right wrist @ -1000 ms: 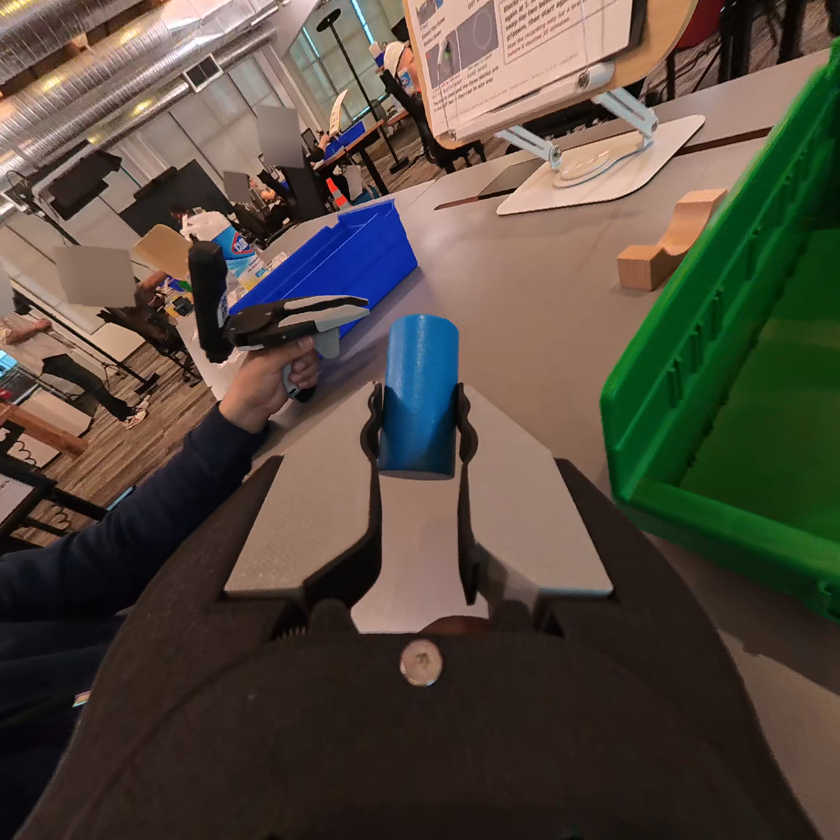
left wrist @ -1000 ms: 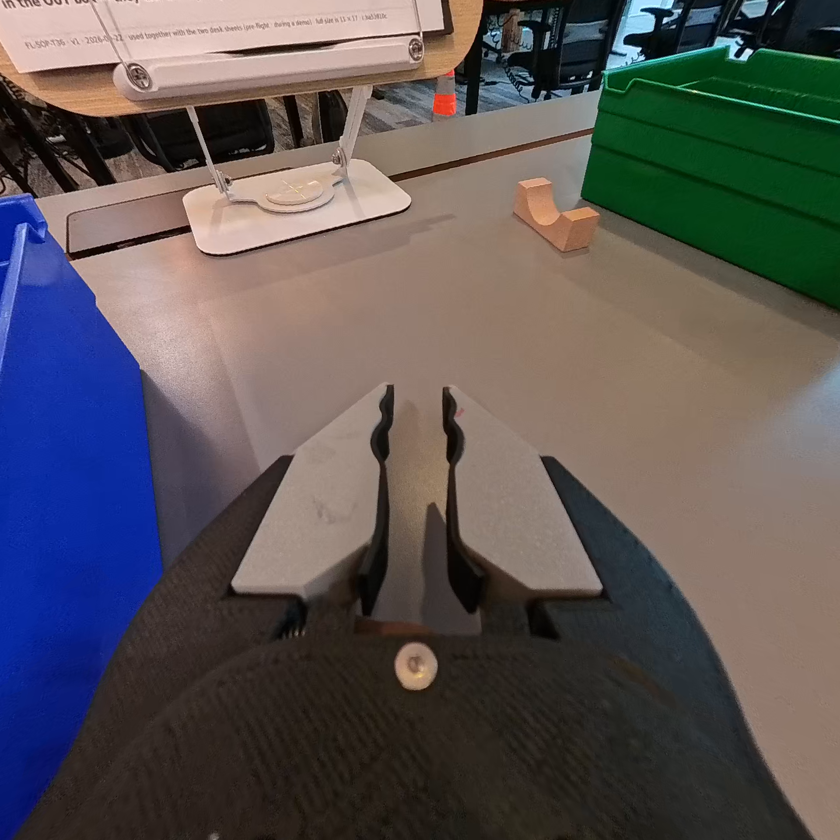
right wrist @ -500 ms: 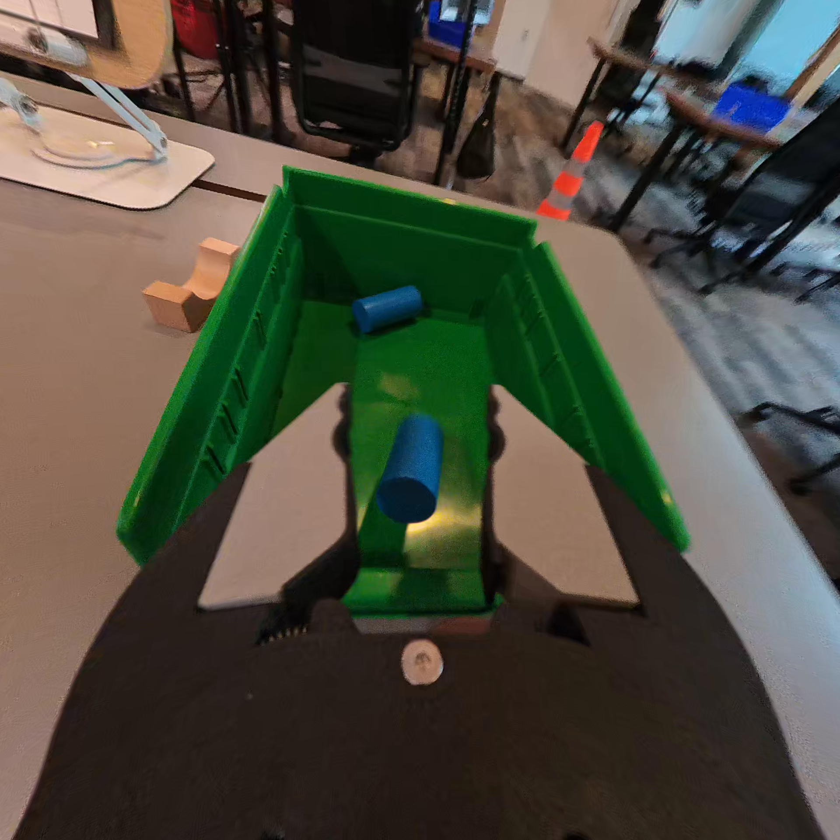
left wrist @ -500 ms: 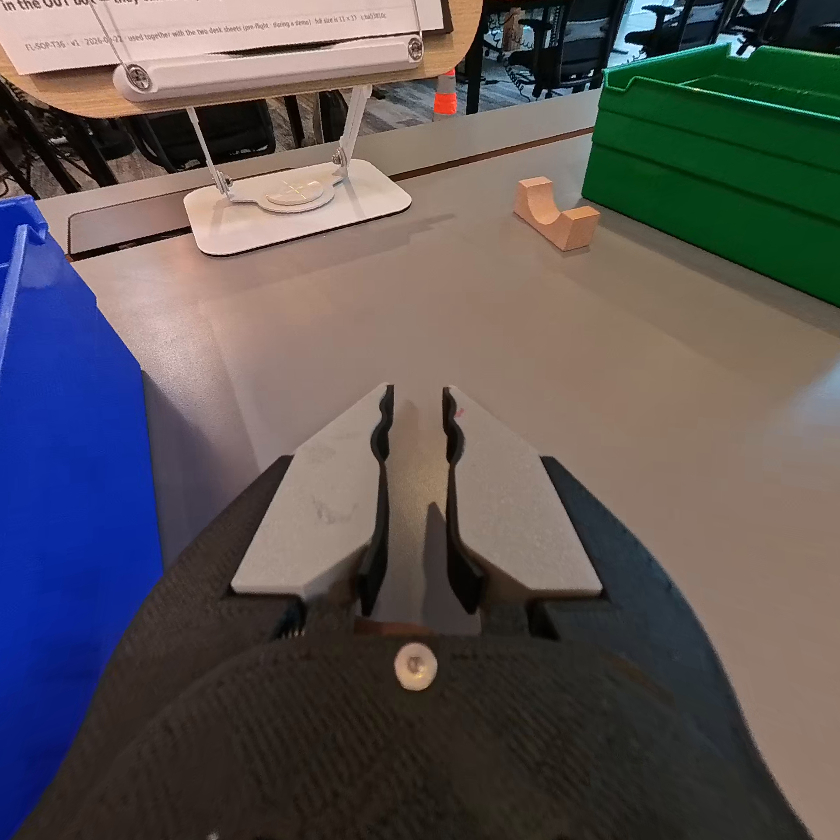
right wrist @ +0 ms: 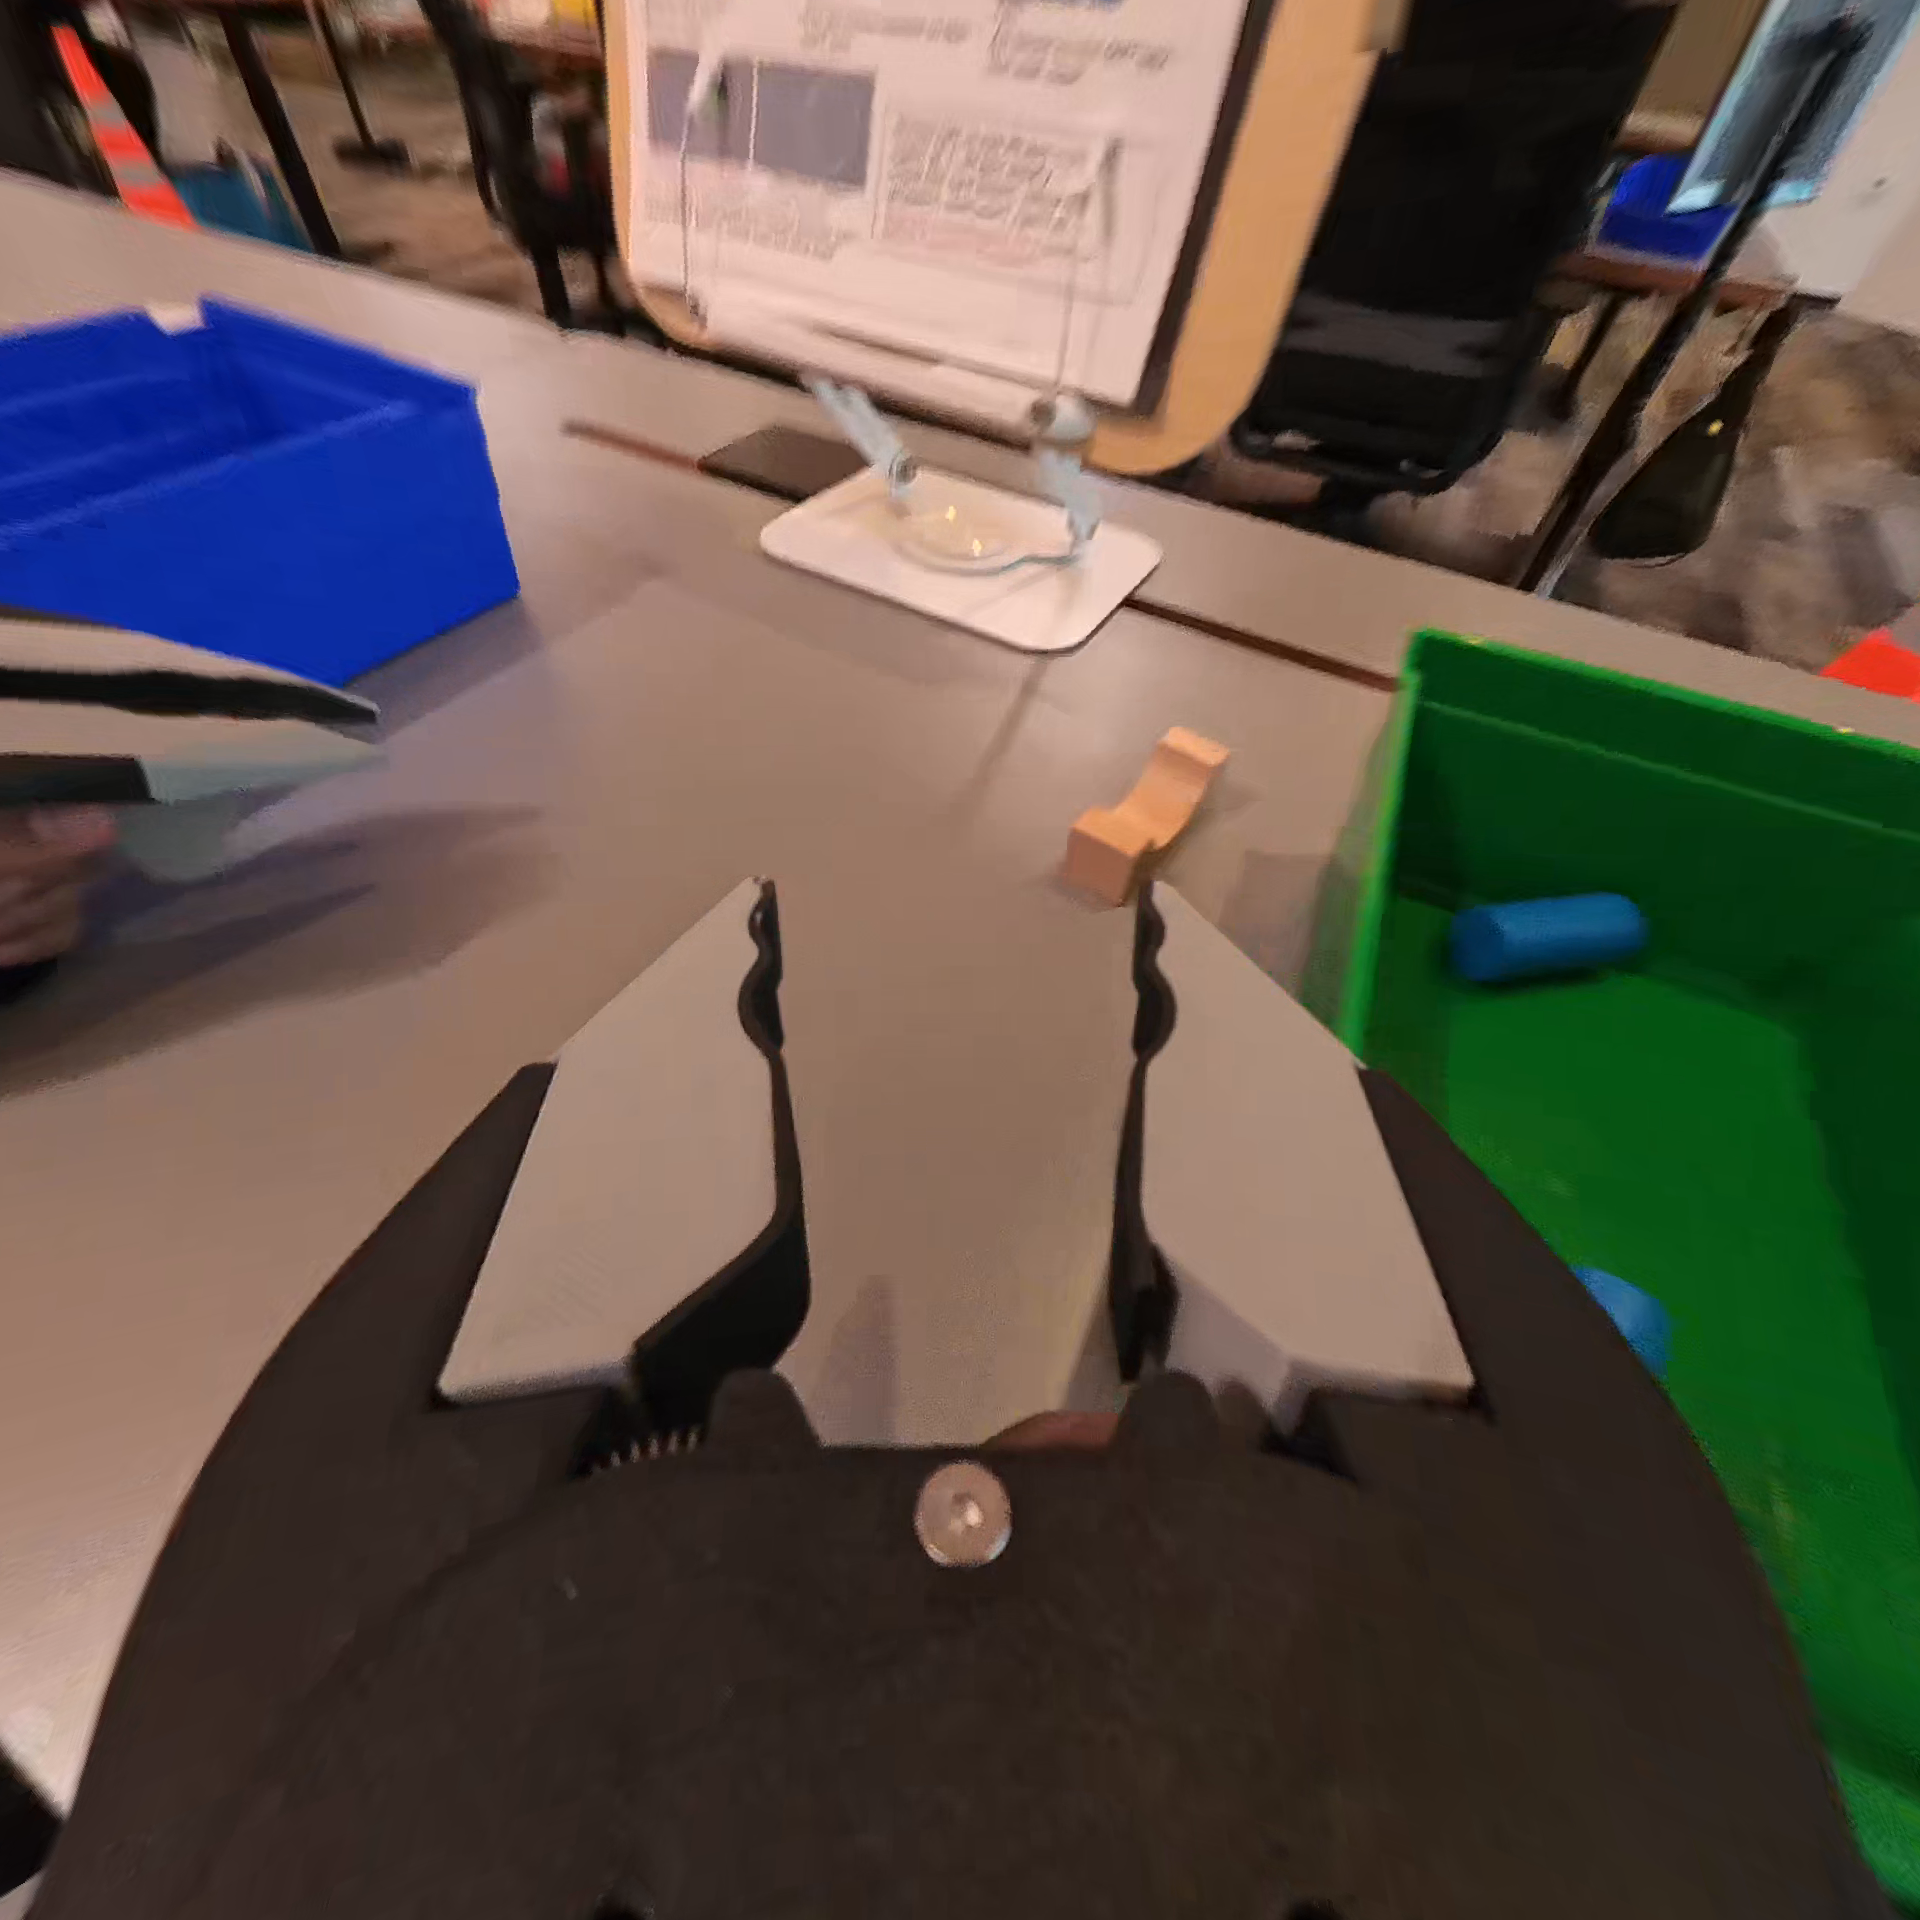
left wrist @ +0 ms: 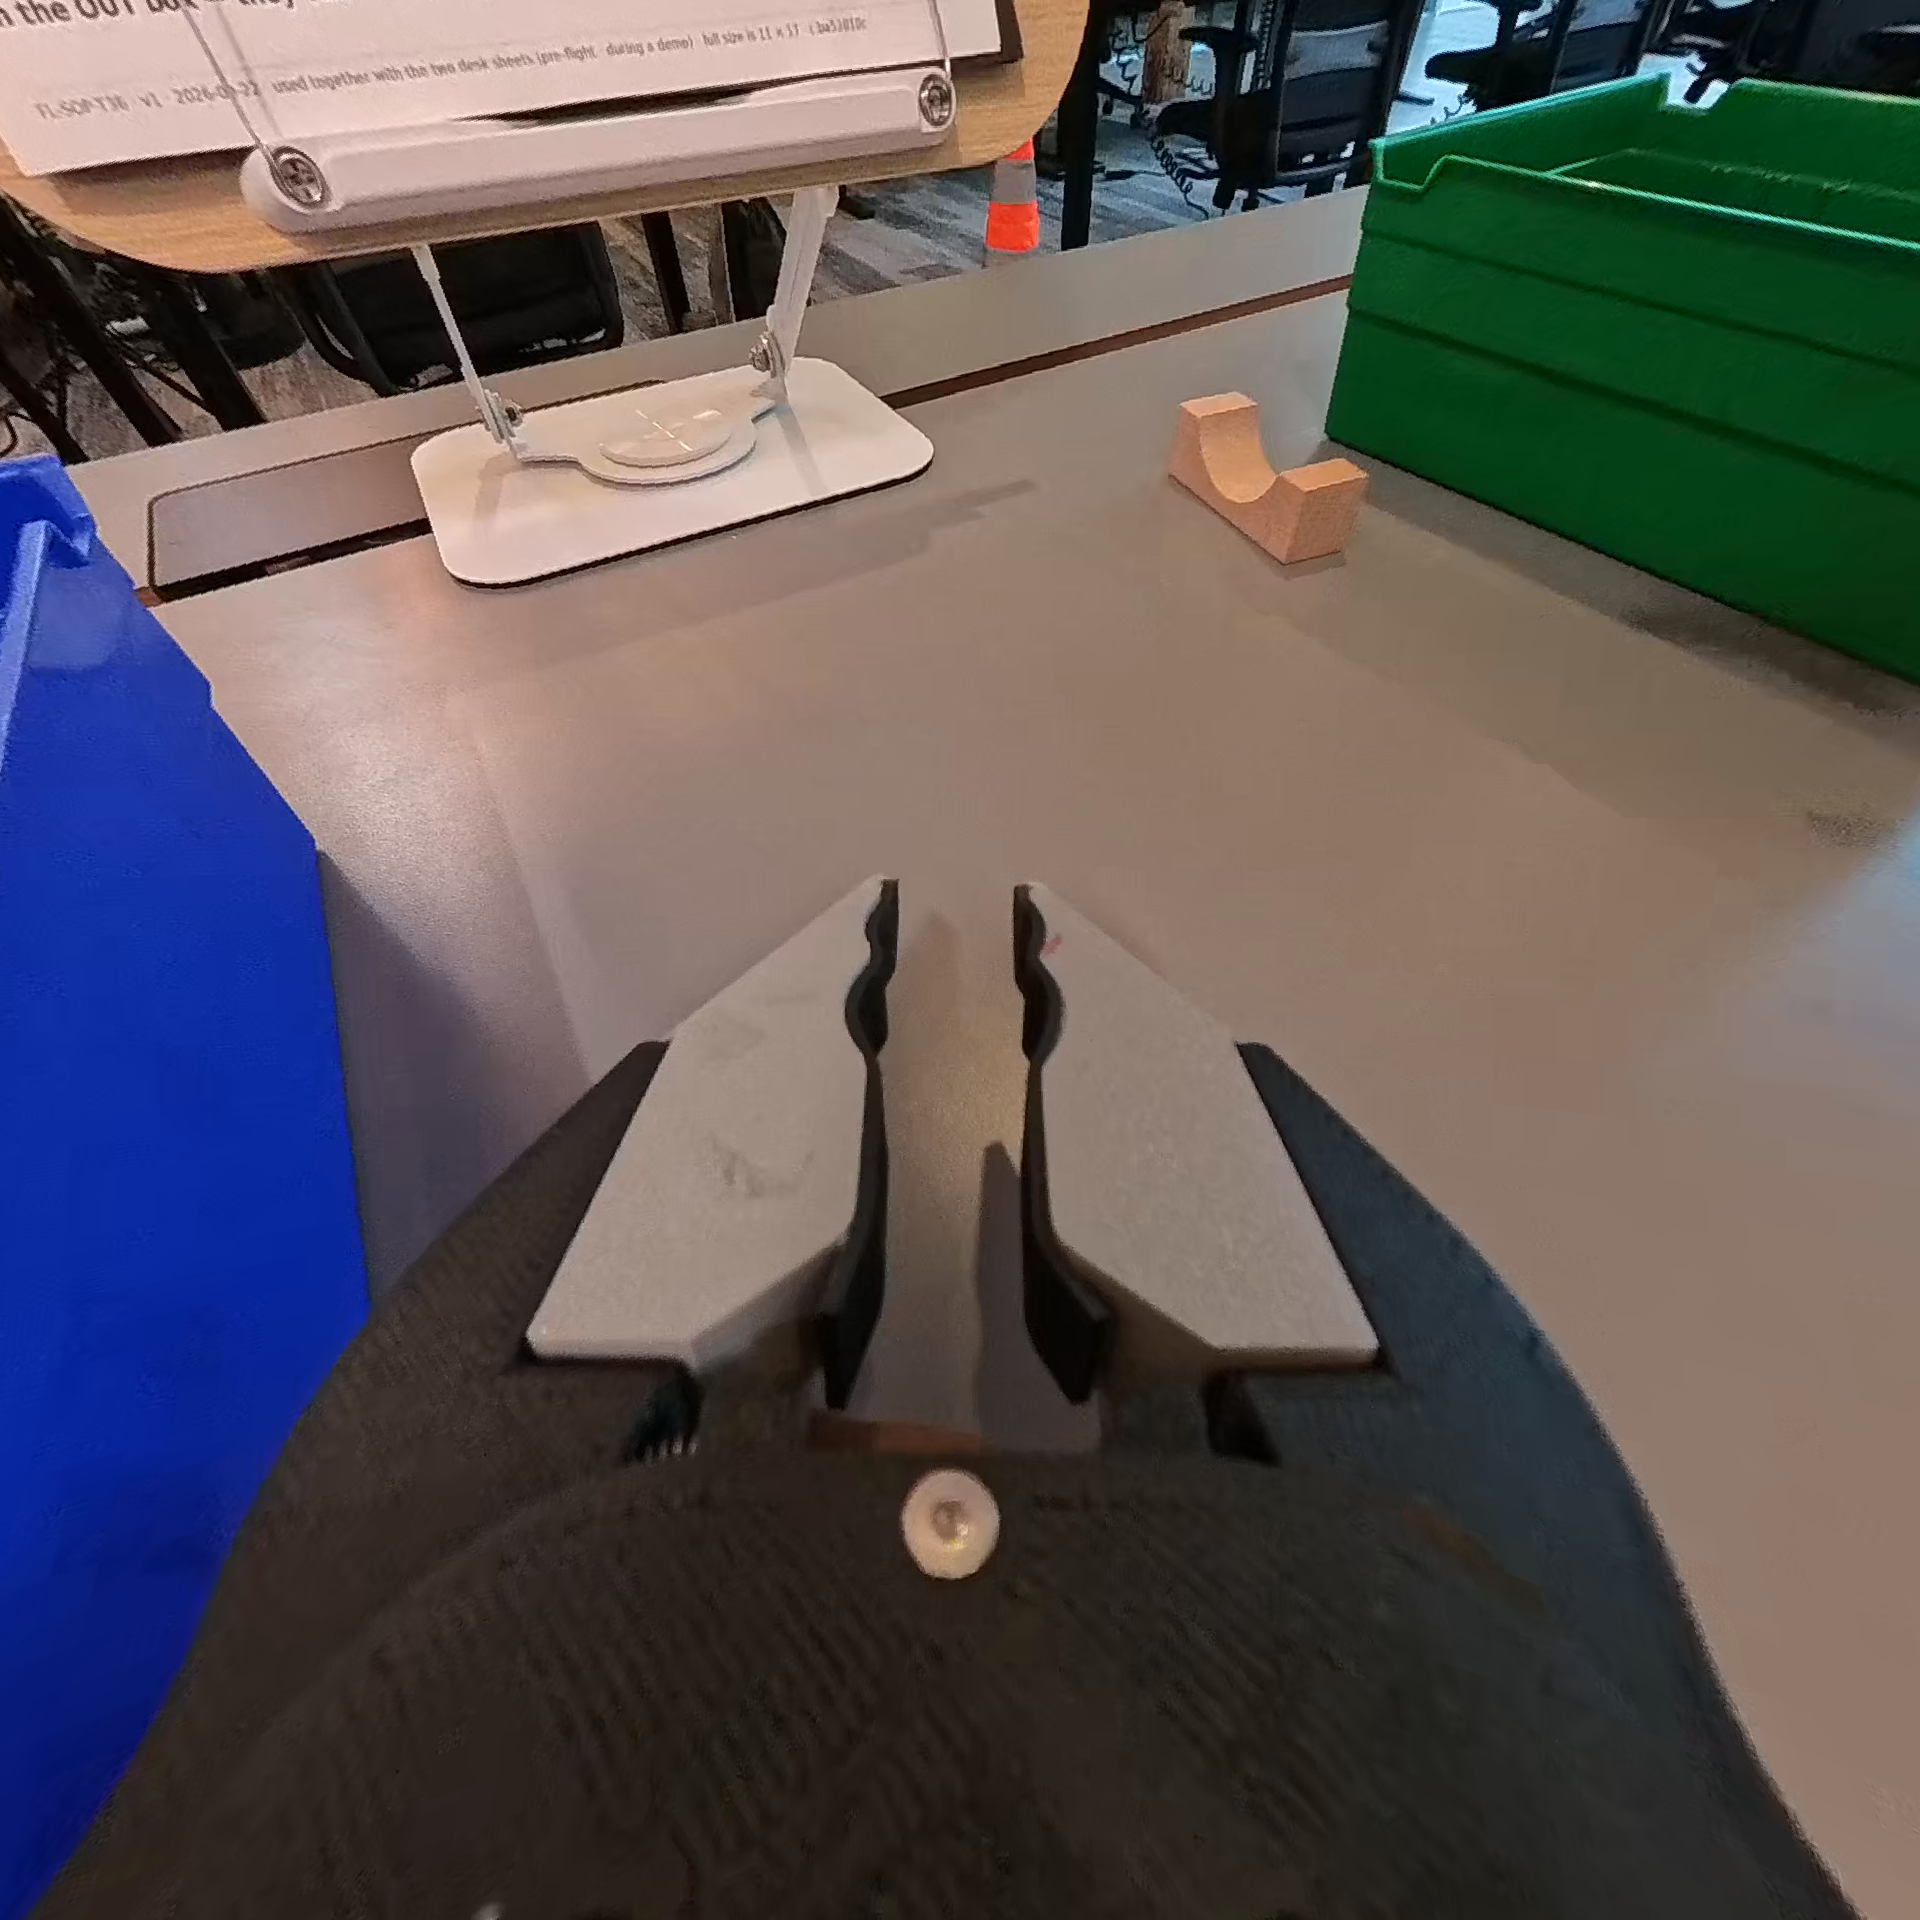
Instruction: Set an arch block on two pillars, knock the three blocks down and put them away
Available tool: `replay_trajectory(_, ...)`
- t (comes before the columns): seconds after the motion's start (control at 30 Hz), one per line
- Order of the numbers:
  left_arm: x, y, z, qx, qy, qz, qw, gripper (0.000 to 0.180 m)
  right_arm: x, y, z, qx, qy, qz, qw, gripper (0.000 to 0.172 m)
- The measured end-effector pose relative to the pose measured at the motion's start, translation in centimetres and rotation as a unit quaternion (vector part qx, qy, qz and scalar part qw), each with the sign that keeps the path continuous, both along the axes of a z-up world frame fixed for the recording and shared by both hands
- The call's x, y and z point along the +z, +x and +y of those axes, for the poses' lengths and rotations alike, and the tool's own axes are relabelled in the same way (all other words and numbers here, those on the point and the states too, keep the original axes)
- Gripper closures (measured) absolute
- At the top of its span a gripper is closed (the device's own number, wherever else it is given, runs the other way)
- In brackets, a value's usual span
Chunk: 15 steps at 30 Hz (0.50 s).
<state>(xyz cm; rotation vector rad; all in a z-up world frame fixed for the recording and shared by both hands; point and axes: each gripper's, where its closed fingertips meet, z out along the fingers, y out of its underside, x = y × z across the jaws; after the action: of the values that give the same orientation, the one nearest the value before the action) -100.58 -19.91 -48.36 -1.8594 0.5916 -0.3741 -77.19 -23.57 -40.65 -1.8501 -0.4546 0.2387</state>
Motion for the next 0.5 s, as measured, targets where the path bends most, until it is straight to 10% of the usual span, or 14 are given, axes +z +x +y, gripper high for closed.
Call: replay_trajectory(0.5, -0.4, 0.5, -0.2, -0.016, -0.008, 0.014, 1.000, 0.160, -13.4, 1.0, 16.2, -0.162, -0.183, -0.088, 0.966, 0.123)
